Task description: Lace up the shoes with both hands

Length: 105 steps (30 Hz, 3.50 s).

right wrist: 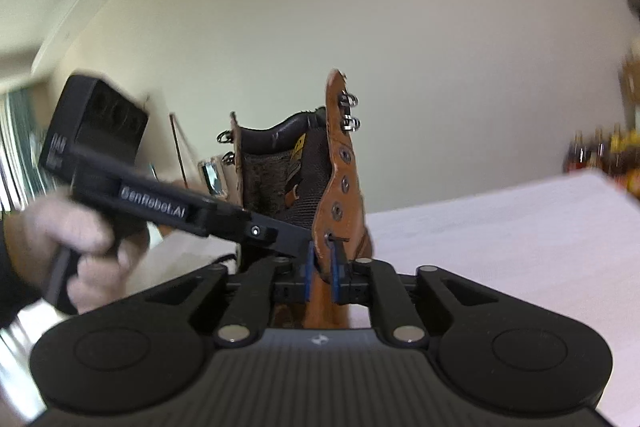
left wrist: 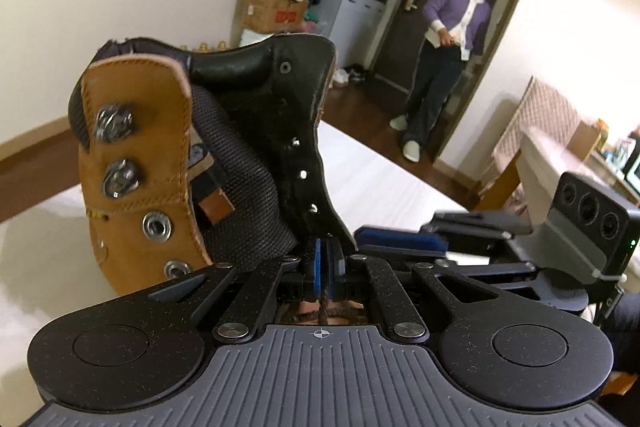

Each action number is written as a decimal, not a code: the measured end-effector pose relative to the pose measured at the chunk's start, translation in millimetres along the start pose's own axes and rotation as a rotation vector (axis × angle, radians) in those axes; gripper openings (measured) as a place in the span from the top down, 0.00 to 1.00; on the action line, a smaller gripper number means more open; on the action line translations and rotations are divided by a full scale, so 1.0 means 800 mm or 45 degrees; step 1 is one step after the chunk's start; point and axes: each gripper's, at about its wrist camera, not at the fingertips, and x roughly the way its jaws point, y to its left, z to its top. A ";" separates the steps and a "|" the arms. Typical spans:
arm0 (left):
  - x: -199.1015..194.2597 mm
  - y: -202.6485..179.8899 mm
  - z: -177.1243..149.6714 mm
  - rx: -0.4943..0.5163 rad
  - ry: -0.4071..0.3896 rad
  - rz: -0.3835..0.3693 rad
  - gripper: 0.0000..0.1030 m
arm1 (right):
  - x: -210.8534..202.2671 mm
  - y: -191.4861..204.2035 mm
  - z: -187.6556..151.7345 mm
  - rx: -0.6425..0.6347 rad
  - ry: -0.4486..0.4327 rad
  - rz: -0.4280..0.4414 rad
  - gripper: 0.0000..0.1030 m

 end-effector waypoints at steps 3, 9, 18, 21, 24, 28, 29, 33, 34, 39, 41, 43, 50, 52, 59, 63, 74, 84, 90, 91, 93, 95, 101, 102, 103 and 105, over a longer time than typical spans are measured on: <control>-0.001 0.001 0.002 0.023 0.011 0.003 0.97 | -0.003 -0.014 0.006 -0.123 0.019 0.040 0.81; 0.000 -0.001 0.007 0.044 0.030 0.010 0.97 | 0.010 -0.036 0.024 -0.405 0.110 0.234 0.82; -0.001 0.000 0.006 0.043 0.036 0.006 0.97 | 0.034 -0.048 0.049 -0.676 0.215 0.464 0.86; -0.001 -0.001 0.007 0.044 0.039 0.005 0.97 | 0.035 -0.048 0.052 -0.743 0.229 0.513 0.87; -0.002 0.002 0.007 0.045 0.039 0.007 0.97 | 0.037 -0.048 0.054 -0.775 0.248 0.539 0.92; -0.003 0.002 0.007 0.034 0.035 0.009 0.96 | 0.036 -0.039 0.051 -0.844 0.268 0.533 0.97; -0.003 0.002 0.007 0.026 0.034 0.012 0.96 | 0.035 -0.034 0.050 -0.863 0.264 0.516 0.97; -0.011 0.004 0.005 -0.024 0.015 -0.007 0.58 | 0.016 -0.022 0.045 -0.910 0.230 0.430 0.98; -0.019 0.007 0.003 -0.059 -0.005 -0.057 0.44 | 0.009 -0.025 0.044 -0.899 0.230 0.382 0.98; -0.039 -0.009 -0.010 -0.012 -0.024 -0.002 0.37 | -0.026 -0.055 0.046 -0.842 0.261 0.169 0.98; -0.046 -0.012 -0.018 -0.030 -0.033 0.003 0.38 | -0.042 -0.069 0.048 -0.825 0.273 0.075 0.98; -0.050 -0.019 -0.022 -0.019 -0.041 0.031 0.38 | -0.067 -0.087 0.049 -0.812 0.282 -0.067 0.98; -0.057 -0.053 -0.025 0.087 -0.062 0.156 0.36 | -0.130 -0.147 0.061 -0.690 0.317 -0.446 0.98; -0.062 -0.055 -0.032 0.109 -0.061 0.213 0.36 | -0.154 -0.167 0.065 -0.639 0.311 -0.593 0.98; -0.097 -0.041 -0.066 0.081 -0.049 0.433 0.35 | -0.231 -0.227 0.063 -0.474 0.283 -1.044 0.98; -0.120 -0.030 -0.087 0.043 -0.031 0.516 0.36 | -0.253 -0.241 0.059 -0.439 0.304 -1.125 0.98; -0.113 -0.022 -0.120 0.144 0.000 0.574 0.47 | -0.271 -0.213 0.044 -0.383 0.332 -1.101 0.98; -0.076 -0.017 -0.118 0.271 0.081 0.540 0.98 | -0.262 -0.175 0.042 -0.400 0.343 -1.068 0.98; -0.144 -0.013 -0.133 0.255 0.015 0.698 0.98 | -0.258 -0.165 0.045 -0.408 0.338 -1.069 0.98; -0.164 -0.009 -0.137 0.245 0.012 0.771 0.98 | -0.257 -0.166 0.044 -0.410 0.336 -1.070 0.98; -0.190 0.001 -0.143 0.214 0.014 0.848 0.98 | -0.255 -0.165 0.044 -0.410 0.331 -1.069 0.98; -0.223 0.009 -0.154 0.176 0.010 0.930 0.98 | -0.254 -0.163 0.044 -0.404 0.323 -1.067 0.98; -0.256 0.009 -0.185 0.106 0.034 1.005 0.98 | -0.249 -0.157 0.043 -0.405 0.315 -1.034 0.98; -0.253 0.007 -0.187 0.105 0.036 0.991 0.98 | -0.248 -0.154 0.043 -0.407 0.316 -1.026 0.98; -0.249 0.005 -0.189 0.102 0.031 0.976 0.98 | -0.247 -0.149 0.042 -0.407 0.316 -1.016 0.98; -0.246 0.004 -0.192 0.081 0.022 0.943 0.96 | -0.246 -0.142 0.041 -0.418 0.316 -0.992 0.98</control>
